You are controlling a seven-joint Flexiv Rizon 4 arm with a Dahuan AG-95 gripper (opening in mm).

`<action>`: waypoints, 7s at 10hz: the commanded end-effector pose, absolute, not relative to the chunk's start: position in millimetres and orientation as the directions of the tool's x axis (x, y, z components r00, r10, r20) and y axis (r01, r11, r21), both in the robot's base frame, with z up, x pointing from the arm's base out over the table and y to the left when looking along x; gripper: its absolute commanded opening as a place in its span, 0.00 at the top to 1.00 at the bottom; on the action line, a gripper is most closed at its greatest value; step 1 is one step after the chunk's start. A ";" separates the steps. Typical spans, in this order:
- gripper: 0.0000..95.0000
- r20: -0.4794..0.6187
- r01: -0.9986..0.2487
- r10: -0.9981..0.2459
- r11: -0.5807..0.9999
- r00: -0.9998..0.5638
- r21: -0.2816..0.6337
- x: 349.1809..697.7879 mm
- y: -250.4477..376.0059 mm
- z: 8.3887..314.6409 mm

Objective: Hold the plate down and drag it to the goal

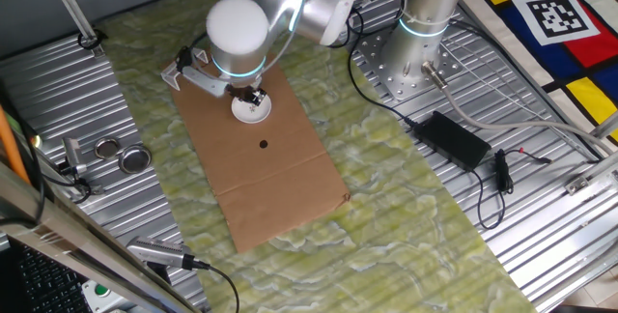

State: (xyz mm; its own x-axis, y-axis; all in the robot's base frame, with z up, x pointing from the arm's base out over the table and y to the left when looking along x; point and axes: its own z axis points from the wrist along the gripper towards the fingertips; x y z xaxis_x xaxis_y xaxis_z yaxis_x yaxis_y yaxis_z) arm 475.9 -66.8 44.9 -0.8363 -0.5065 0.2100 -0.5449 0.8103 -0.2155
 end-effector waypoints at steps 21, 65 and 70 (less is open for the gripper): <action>1.00 0.233 -0.501 -0.444 0.779 -0.865 -0.376 477.6 -61.2 16.0; 1.00 0.218 -0.599 -0.560 0.714 -0.799 -0.362 510.6 -127.2 26.4; 1.00 0.218 -0.611 -0.573 0.708 -0.790 -0.355 516.1 -134.0 28.3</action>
